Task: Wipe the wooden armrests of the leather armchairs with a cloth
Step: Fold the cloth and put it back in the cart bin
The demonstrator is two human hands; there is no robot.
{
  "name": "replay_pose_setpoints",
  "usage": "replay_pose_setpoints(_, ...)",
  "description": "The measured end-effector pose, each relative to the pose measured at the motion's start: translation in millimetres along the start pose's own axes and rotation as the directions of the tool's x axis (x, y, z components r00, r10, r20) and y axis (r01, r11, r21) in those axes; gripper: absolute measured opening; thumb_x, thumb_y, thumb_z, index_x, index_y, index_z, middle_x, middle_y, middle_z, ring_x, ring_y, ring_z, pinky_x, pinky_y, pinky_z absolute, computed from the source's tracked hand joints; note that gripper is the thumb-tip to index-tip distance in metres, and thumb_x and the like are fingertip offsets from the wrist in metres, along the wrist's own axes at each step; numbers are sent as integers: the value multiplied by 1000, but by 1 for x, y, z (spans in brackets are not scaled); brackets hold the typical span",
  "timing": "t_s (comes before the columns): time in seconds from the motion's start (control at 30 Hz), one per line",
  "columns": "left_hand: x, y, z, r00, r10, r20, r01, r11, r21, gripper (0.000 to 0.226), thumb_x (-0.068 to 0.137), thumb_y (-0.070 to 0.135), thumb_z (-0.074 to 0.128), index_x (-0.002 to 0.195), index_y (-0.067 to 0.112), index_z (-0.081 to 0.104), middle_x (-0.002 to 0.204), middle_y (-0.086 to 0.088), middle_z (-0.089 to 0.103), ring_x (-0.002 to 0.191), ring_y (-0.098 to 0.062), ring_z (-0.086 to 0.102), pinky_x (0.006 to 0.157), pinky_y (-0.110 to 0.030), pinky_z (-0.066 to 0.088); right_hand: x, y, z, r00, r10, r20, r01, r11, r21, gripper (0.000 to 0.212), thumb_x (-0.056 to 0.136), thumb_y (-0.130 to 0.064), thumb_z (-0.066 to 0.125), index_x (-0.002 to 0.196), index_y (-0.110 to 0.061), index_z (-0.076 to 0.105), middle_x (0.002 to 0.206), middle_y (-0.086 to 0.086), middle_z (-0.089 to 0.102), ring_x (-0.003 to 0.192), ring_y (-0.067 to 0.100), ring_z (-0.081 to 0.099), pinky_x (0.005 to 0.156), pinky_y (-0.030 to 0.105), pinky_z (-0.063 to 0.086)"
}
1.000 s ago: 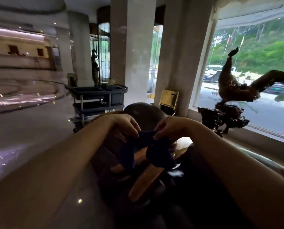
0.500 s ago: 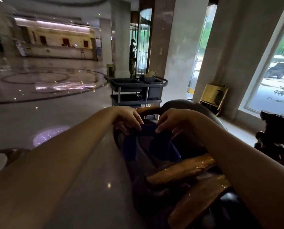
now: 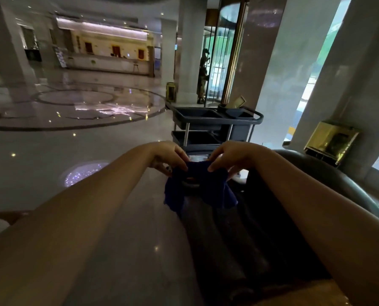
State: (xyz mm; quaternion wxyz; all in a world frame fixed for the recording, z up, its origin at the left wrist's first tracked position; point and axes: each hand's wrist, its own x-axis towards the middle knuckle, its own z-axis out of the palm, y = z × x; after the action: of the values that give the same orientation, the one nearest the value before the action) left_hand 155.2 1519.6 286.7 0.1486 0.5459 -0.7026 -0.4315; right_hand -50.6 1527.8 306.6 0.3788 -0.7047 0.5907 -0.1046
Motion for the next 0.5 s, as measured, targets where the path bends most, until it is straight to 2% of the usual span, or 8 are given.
replay_pose_setpoints(0.1,50,-15,-53,1000,22,20,-22,1000,11,21,77,5,66,78,26,65,109,-9,63,102,-20,59,70,-30,56,65,-21,-13,1000,-5,-16,6,1000,27,17,75,-6,72,88,-13,66,82,9,67,71,22,69,55,33,59)
replay_pose_setpoints(0.27,141,-39,-134,998,23,59,-25,999,28,21,77,5,66,77,26,66,105,-5,63,101,-19,58,73,-32,56,178,-41,-37,1000,10,-14,-9,998,62,15,75,-10,72,86,-17,66,89,7,67,88,27,67,74,41,59)
replay_pose_setpoints(0.4,218,-59,-180,994,27,102,-31,999,40,22,77,4,65,78,26,65,102,-3,63,98,-16,58,73,-32,56,268,-43,-55,1000,20,-9,-19,998,54,17,76,-13,71,91,-18,64,90,4,66,88,24,66,73,38,58)
replay_pose_setpoints(0.5,273,-72,-206,993,23,116,-28,999,45,23,77,3,65,78,26,66,102,-4,64,96,-15,59,70,-31,56,327,-44,-69,1000,23,6,-24,999,26,25,77,-13,70,101,-13,64,88,2,65,82,18,65,61,26,55)
